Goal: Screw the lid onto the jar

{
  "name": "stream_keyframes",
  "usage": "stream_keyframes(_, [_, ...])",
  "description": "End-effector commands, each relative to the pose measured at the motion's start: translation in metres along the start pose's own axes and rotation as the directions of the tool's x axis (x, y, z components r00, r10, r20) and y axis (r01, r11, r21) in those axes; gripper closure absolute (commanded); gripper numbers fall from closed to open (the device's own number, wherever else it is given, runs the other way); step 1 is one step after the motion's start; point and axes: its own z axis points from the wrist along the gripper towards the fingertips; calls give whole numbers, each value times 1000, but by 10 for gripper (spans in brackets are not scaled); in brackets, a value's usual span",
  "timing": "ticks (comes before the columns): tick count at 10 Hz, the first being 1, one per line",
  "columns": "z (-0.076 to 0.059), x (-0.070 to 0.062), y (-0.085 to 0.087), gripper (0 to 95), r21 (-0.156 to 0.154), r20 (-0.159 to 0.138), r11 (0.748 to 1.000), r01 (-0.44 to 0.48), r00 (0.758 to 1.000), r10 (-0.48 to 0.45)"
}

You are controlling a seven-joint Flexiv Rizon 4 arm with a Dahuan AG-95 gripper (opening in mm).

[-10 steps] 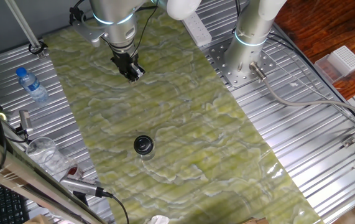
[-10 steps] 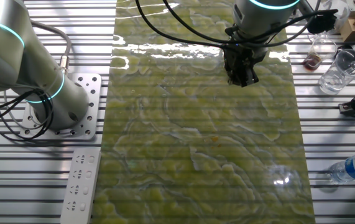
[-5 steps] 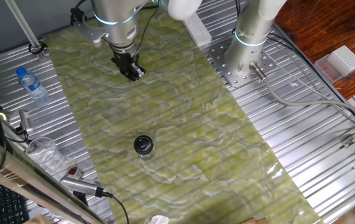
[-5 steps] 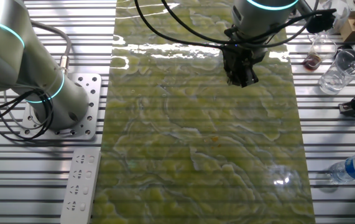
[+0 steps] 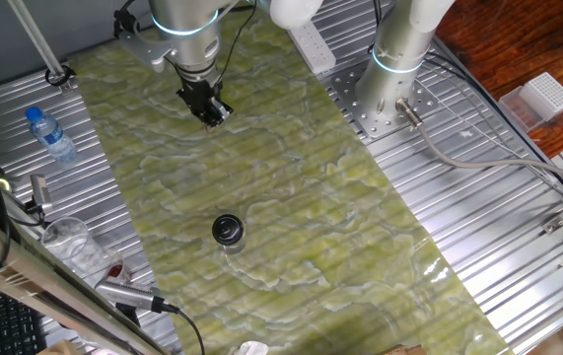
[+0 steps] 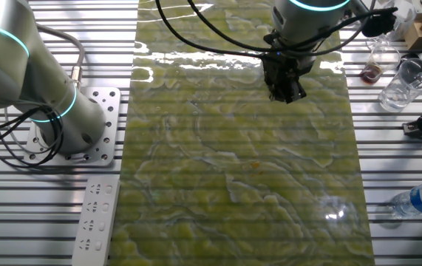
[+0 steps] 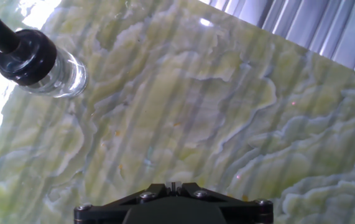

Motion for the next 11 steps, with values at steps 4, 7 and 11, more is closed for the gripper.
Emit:
stream_keyframes(4, [1, 0, -1, 950, 22, 45, 994, 109, 993, -110])
stream_keyframes(7, [-1, -3, 0, 950, 23, 134, 990, 142, 981, -143])
stream_keyframes(11, [-2, -22, 5, 950, -15, 188, 984, 178, 967, -172])
